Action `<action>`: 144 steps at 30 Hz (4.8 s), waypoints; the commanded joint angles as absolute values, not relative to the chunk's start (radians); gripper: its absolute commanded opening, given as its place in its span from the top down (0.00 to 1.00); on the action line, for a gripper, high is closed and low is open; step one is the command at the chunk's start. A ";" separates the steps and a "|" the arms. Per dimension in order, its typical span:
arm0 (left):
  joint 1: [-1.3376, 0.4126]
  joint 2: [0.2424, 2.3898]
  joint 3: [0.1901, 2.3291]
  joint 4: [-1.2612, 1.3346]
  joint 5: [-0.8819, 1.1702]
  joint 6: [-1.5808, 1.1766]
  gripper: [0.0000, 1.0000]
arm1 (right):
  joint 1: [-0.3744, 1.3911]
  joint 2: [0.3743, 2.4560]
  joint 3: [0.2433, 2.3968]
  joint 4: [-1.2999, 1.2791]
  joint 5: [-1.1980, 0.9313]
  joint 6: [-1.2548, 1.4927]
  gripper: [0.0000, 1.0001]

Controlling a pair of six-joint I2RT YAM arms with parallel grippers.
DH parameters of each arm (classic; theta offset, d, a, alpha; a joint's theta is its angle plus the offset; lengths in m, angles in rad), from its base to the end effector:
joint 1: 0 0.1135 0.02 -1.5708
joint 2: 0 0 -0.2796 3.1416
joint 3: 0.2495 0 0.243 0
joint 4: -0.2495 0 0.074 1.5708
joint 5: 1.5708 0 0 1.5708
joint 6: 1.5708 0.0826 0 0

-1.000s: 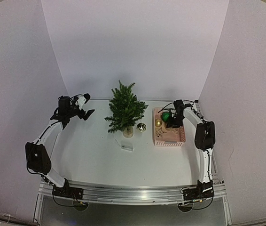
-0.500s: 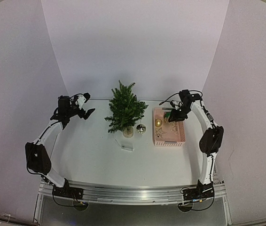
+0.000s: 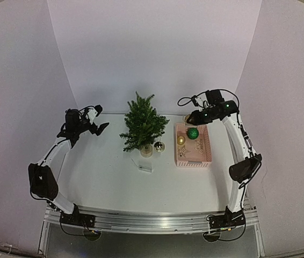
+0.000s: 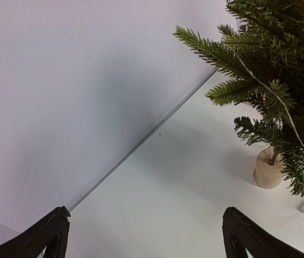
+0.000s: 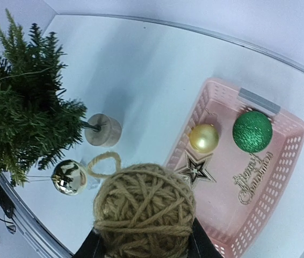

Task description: Decorate the small christmas tree

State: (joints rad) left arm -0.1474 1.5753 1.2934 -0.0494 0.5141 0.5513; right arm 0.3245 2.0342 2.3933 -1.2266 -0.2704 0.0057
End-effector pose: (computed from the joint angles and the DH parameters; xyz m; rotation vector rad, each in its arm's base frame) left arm 0.3918 -0.0992 0.3378 0.9495 1.6030 -0.2095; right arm 0.4135 0.1624 0.3854 -0.5096 2.3995 0.4765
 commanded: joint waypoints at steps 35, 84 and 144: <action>-0.142 1.532 1.324 -0.055 0.529 0.561 0.00 | 0.398 2.187 2.412 -1.047 -0.352 -0.090 0.94; -0.143 1.531 1.306 -0.033 0.522 0.565 0.01 | 0.403 2.190 2.376 -1.049 -0.347 -0.075 0.97; -0.143 1.531 1.302 -0.029 0.518 0.583 0.01 | 0.403 2.220 2.489 -1.010 -0.494 -0.011 0.28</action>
State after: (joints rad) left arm -0.1474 1.5661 1.2938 -0.0510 0.5205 0.5770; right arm 0.3946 2.2440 2.4281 -1.0328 -0.4553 -0.0211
